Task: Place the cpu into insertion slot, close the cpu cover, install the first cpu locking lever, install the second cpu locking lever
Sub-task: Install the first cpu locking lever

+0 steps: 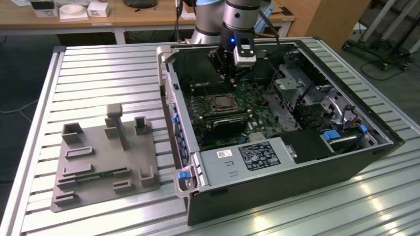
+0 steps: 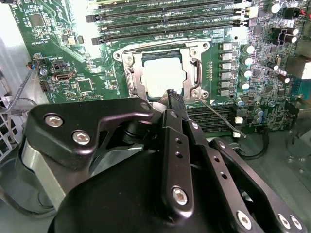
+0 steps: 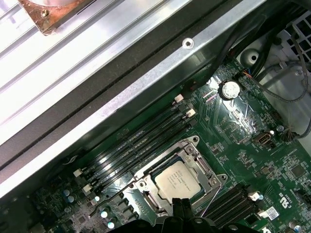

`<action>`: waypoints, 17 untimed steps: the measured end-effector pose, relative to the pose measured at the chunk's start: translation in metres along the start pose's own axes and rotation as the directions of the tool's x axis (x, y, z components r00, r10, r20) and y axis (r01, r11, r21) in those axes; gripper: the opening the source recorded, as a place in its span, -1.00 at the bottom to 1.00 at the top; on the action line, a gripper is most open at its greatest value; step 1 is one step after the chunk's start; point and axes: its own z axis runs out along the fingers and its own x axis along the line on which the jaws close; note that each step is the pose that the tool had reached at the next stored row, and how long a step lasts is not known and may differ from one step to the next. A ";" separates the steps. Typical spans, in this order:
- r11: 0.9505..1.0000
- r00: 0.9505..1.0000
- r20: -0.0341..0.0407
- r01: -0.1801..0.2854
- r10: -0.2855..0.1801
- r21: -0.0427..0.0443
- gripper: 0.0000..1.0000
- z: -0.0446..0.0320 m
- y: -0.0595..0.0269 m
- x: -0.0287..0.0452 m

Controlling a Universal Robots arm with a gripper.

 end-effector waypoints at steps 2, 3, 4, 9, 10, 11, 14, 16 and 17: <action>1.000 1.000 0.000 0.000 0.000 0.000 -0.80 0.0000 0.0000 0.0000; 1.000 1.000 0.000 0.000 0.000 0.000 -0.80 0.0000 0.0000 0.0000; 1.000 1.000 0.000 0.002 -0.002 0.000 -0.80 0.0000 -0.0003 0.0001; 0.998 0.998 0.001 0.070 -0.070 -0.002 -0.80 0.0000 -0.0008 0.0007; 0.996 0.996 0.001 0.087 -0.087 -0.002 -0.80 0.0001 -0.0008 0.0007; 0.994 0.994 0.001 0.106 -0.106 -0.003 -0.80 0.0001 -0.0008 0.0007; 0.989 0.989 0.002 0.146 -0.146 -0.005 -0.80 0.0004 -0.0014 0.0015; 0.988 0.988 0.001 0.156 -0.156 -0.005 -0.80 0.0005 -0.0034 0.0041; 0.987 0.987 0.001 0.159 -0.159 -0.006 -0.80 0.0006 -0.0048 0.0061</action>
